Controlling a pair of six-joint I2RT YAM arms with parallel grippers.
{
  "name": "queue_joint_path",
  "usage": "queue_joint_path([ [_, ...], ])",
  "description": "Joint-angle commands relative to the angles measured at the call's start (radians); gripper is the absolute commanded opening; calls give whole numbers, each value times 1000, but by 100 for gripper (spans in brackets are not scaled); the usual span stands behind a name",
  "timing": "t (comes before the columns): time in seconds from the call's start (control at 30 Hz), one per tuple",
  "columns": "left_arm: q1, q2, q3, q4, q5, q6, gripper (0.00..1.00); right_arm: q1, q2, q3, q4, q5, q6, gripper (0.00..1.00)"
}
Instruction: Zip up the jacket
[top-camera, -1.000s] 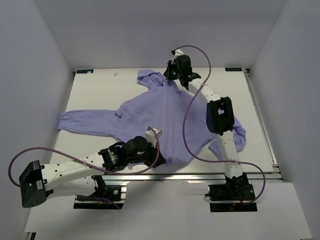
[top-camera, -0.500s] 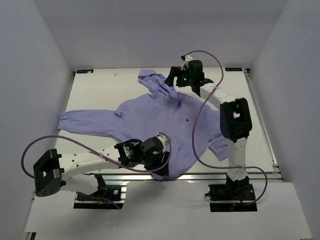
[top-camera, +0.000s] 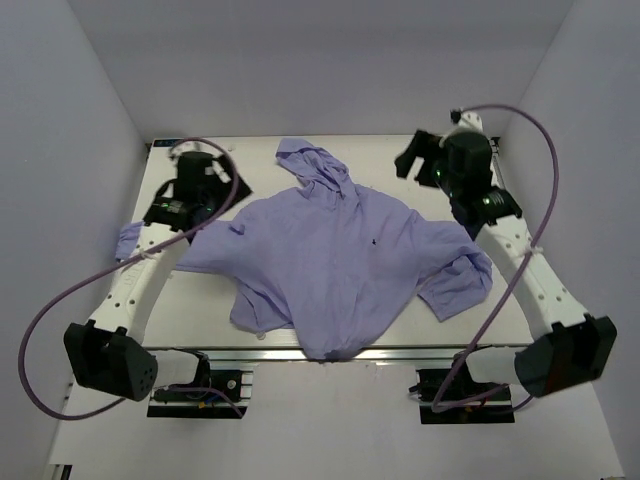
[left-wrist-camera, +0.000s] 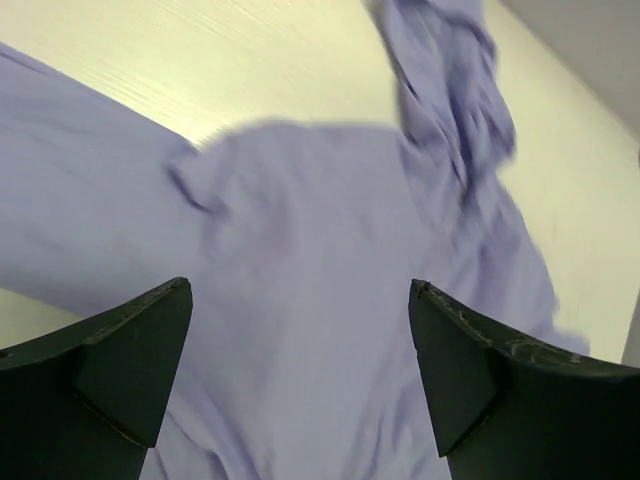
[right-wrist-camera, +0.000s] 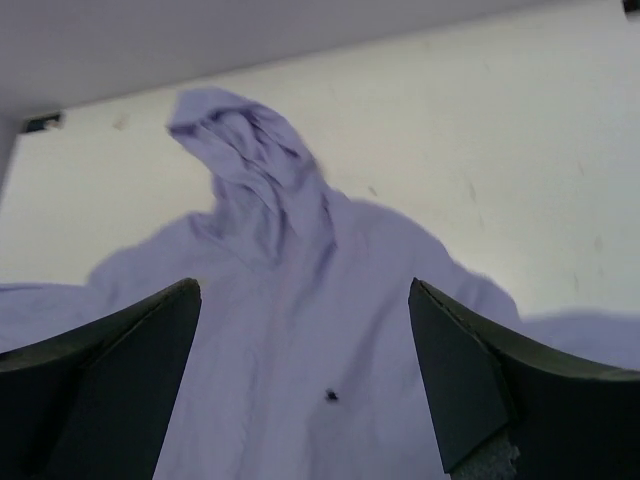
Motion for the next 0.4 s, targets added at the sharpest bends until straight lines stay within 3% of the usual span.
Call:
queue_joint_path([
  [0.0, 162, -19, 5, 41, 144, 52, 98, -10, -109, -196, -169, 110, 75, 89],
  [0.1, 203, 6, 63, -88, 18, 84, 98, -11, -230, -305, -189, 136, 92, 90],
  [0.2, 208, -43, 19, -104, -72, 106, 98, -11, -333, -372, -178, 154, 100, 89],
  [0.37, 214, -170, -71, -43, -59, 109, 98, -10, -473, -455, -103, 144, 85, 90],
])
